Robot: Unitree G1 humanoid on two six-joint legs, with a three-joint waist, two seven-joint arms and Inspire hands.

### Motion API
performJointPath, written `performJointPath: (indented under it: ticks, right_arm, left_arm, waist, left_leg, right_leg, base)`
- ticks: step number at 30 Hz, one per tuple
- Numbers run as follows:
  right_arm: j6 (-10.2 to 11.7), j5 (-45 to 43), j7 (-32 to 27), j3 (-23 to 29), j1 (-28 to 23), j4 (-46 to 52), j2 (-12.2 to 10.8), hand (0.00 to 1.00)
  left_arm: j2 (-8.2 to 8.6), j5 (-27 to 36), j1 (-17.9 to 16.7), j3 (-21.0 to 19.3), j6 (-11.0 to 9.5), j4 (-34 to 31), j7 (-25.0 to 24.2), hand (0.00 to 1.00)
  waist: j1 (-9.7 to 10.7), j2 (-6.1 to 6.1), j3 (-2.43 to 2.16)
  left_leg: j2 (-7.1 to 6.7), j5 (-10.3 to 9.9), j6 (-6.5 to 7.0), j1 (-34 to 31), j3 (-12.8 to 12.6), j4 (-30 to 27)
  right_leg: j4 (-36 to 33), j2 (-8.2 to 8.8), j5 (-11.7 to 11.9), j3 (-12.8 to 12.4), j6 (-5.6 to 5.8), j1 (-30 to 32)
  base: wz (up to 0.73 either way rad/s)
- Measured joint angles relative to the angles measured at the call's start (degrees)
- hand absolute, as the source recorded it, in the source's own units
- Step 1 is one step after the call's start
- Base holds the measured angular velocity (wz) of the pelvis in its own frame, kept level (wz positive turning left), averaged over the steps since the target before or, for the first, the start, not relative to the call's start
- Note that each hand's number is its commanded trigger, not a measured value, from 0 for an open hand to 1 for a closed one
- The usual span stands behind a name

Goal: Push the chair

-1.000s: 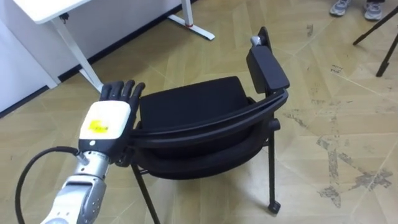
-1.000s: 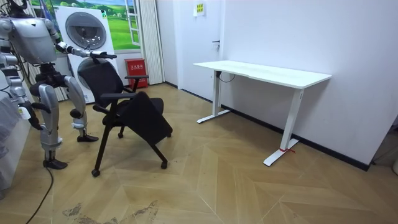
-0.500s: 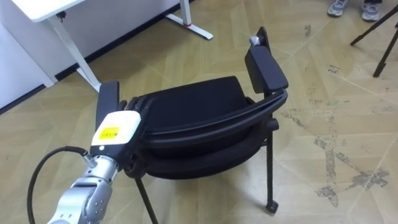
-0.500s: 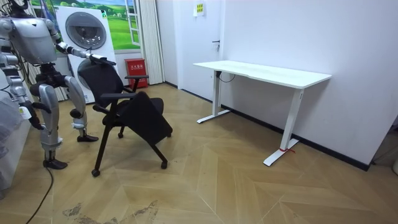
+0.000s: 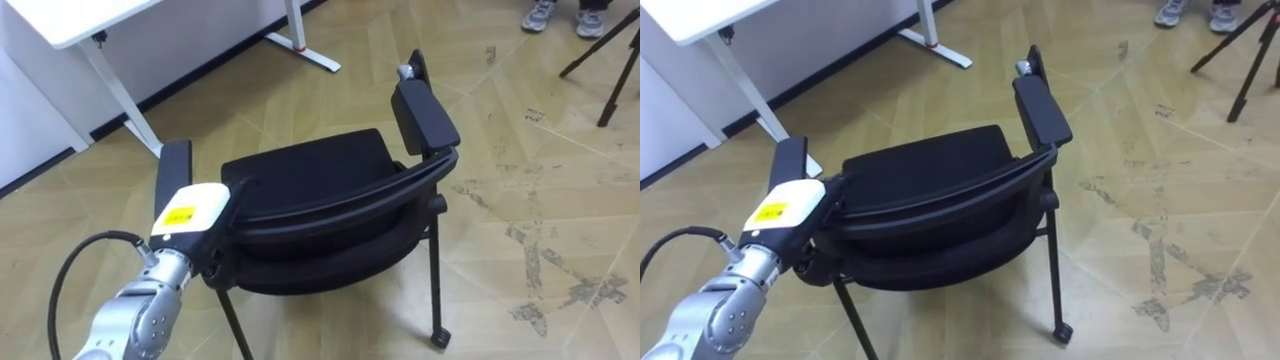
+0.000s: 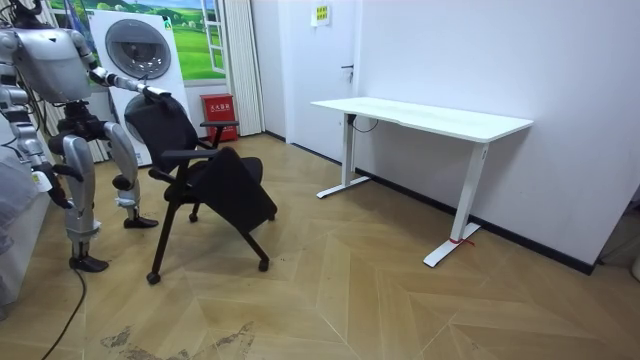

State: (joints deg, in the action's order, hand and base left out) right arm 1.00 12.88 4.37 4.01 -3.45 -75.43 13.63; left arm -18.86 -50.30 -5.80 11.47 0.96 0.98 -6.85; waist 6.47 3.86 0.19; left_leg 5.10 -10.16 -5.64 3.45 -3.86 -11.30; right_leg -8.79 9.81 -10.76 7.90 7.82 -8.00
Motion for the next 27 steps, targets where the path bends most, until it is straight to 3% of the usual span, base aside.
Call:
performJointPath:
  ticks: [7, 10, 17, 27]
  right_arm:
    - [0.2, 0.0, 0.1, 0.0, 0.2, 0.4, -0.2, 0.0]
    - [0.2, -0.2, 0.0, 0.1, 0.2, 0.4, -0.3, 0.0]
    - [0.3, 0.2, 0.0, 0.1, 0.3, 0.3, -0.3, 0.0]
    - [0.8, -0.5, -3.5, 2.5, 0.5, 0.5, -0.2, 0.0]
  left_arm:
    - [0.35, 0.1, 1.5, -0.3, 0.9, -0.4, -1.4, 1.0]
    - [0.27, 0.0, 1.0, -0.2, -0.2, -1.1, -2.4, 1.0]
    - [0.56, -0.1, 0.8, 0.0, -1.0, -1.0, -2.0, 1.0]
    - [0.01, -1.2, -0.1, -0.1, -2.0, -1.0, 1.1, 1.0]
  waist:
    - [0.1, -0.52, 0.35]
    - [-0.1, -0.71, 0.47]
    - [-0.1, -0.31, 0.16]
    - [0.9, -0.85, 0.26]
  left_leg:
    - [0.0, 0.0, 0.0, 0.0, -0.1, 0.0]
    - [0.01, 0.0, 0.0, -0.1, -0.2, 0.0]
    - [0.02, 0.0, 0.0, -0.6, -0.4, -0.2]
    - [0.06, 0.0, 0.0, -0.6, -0.4, -0.2]
  right_leg:
    - [0.1, 0.0, 0.0, 0.0, 0.0, -0.1]
    - [0.1, 0.0, 0.0, -0.1, 0.01, 0.1]
    - [0.0, 0.0, 0.0, 0.0, 0.0, 0.6]
    - [-0.2, 0.01, 0.0, 0.1, -0.03, 0.7]
  base:
    - [0.0]
    - [0.0]
    - [0.0]
    - [0.0]
